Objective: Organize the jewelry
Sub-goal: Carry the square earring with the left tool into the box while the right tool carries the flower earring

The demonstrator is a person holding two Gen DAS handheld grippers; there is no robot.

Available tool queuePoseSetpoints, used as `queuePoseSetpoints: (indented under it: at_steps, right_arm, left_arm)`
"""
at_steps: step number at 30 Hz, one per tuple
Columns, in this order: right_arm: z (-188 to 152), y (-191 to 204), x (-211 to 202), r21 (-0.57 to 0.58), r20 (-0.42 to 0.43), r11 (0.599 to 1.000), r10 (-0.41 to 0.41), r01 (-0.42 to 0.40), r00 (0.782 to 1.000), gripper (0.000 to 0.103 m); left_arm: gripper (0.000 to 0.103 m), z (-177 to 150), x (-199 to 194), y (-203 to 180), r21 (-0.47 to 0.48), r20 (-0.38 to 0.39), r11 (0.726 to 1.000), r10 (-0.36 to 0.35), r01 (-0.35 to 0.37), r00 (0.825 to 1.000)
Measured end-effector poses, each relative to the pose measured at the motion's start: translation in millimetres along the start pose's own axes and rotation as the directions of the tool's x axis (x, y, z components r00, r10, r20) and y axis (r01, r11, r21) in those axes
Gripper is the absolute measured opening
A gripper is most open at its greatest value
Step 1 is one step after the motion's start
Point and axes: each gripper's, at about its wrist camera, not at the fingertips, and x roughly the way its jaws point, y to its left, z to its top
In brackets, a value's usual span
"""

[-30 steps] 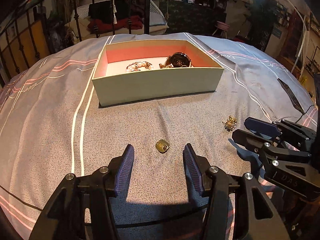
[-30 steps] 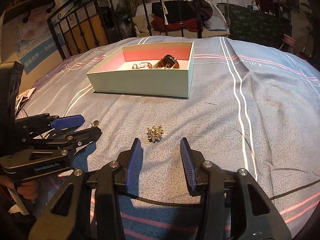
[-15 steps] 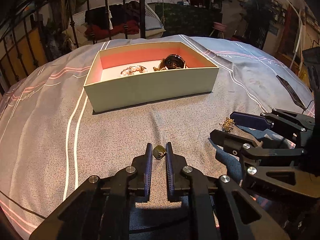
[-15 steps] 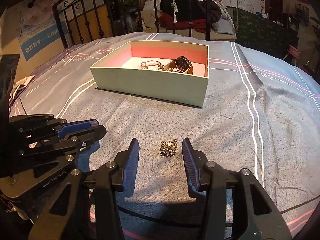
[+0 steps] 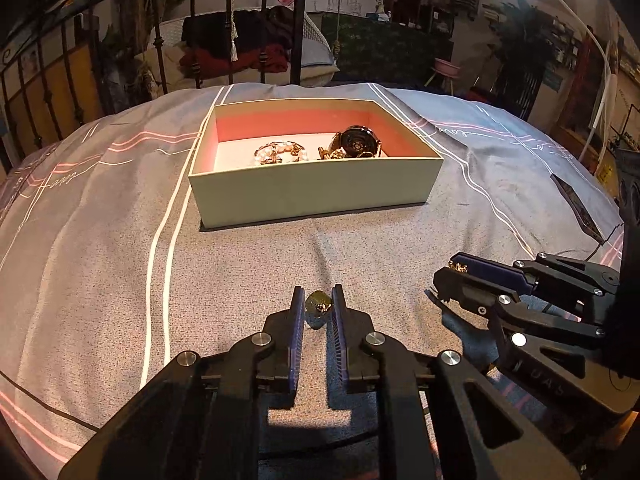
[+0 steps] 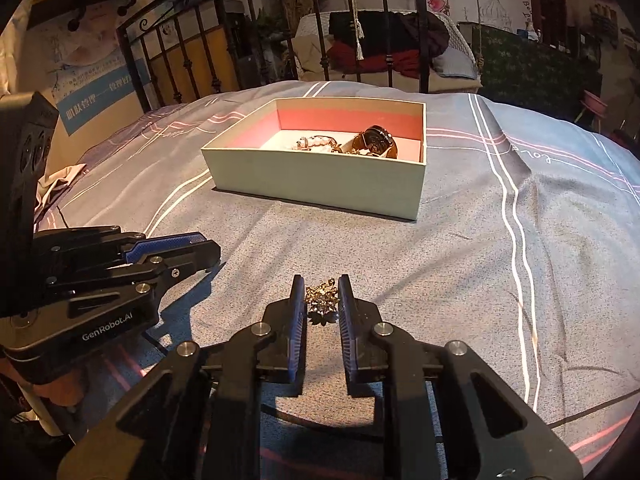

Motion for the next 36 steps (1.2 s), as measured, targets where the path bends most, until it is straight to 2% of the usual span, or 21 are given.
queuePoseSetpoints:
  at_steps: [6,12,18,26,36]
  right_arm:
    - [16,4,-1,-0.004,0.017,1.0,0.022,-0.022,1.0,0.018]
    - [60,5,1,-0.044,0.057,0.999,0.006,-0.003,0.998,0.018]
    - [99,-2,19,-0.041,0.064,0.999,-0.009,0.011,0.998,0.018]
    - [127,-14,55,-0.023,0.014,0.999,-0.045,0.045,0.999,0.018]
    - [125,-23,87,-0.021,-0.08,0.999,-0.049,0.047,0.996,0.018]
  left_arm:
    - [0.013,20,-5,2,-0.006,0.034,1.0,0.0,0.0,0.999]
    - [0.013,71,-10,16,-0.057,0.091,0.998,-0.008,0.014,0.996]
    - [0.013,112,2,28,-0.088,0.1,0.996,0.036,-0.027,0.994]
    - [0.013,136,35,30,-0.085,0.039,0.995,0.061,-0.057,0.997]
    - [0.013,140,86,33,-0.087,-0.086,0.992,0.082,-0.089,0.993]
